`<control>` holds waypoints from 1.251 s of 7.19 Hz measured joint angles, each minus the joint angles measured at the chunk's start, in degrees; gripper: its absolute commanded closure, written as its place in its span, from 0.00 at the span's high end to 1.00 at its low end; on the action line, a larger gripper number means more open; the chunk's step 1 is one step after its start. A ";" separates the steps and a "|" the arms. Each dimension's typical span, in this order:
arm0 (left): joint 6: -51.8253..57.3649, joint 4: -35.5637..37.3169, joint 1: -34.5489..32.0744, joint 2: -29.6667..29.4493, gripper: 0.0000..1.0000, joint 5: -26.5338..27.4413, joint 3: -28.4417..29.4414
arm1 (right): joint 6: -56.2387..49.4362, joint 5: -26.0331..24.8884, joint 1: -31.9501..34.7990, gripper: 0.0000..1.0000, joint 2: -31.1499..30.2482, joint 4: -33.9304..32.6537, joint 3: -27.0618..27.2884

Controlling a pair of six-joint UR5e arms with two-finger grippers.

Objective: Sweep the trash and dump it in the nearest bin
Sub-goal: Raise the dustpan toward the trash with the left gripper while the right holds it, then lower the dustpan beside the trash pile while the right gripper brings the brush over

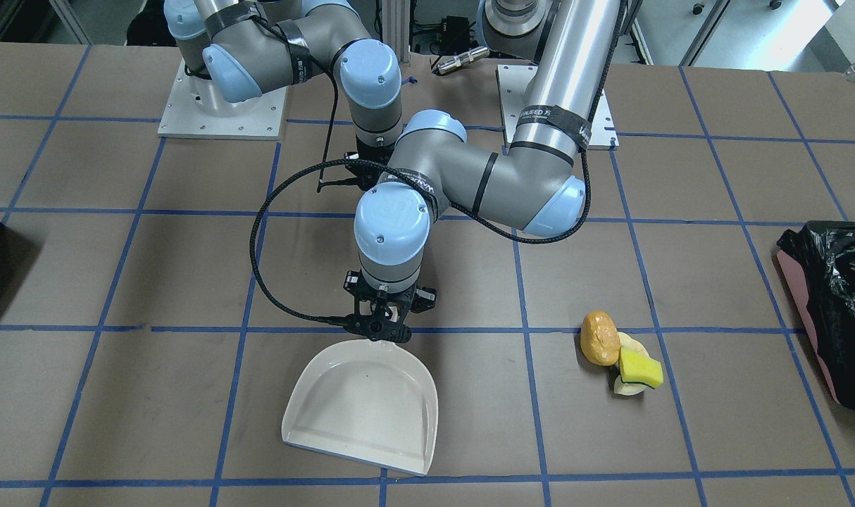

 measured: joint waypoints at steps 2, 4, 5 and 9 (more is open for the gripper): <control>0.81 0.56 0.25 1.18 0.00 0.37 1.07 | -0.06 -0.18 0.12 0.00 0.05 0.05 -0.05; 6.33 -0.61 3.95 2.76 0.00 3.01 4.89 | -0.15 -0.42 0.14 0.00 -0.27 0.08 -0.08; 11.96 -3.04 8.46 4.14 0.00 3.75 6.86 | -0.12 -0.48 0.10 0.00 -0.51 0.07 -0.14; 42.28 -12.33 28.89 10.52 0.00 4.09 8.14 | 0.19 -3.42 0.02 0.00 -1.76 0.67 -1.15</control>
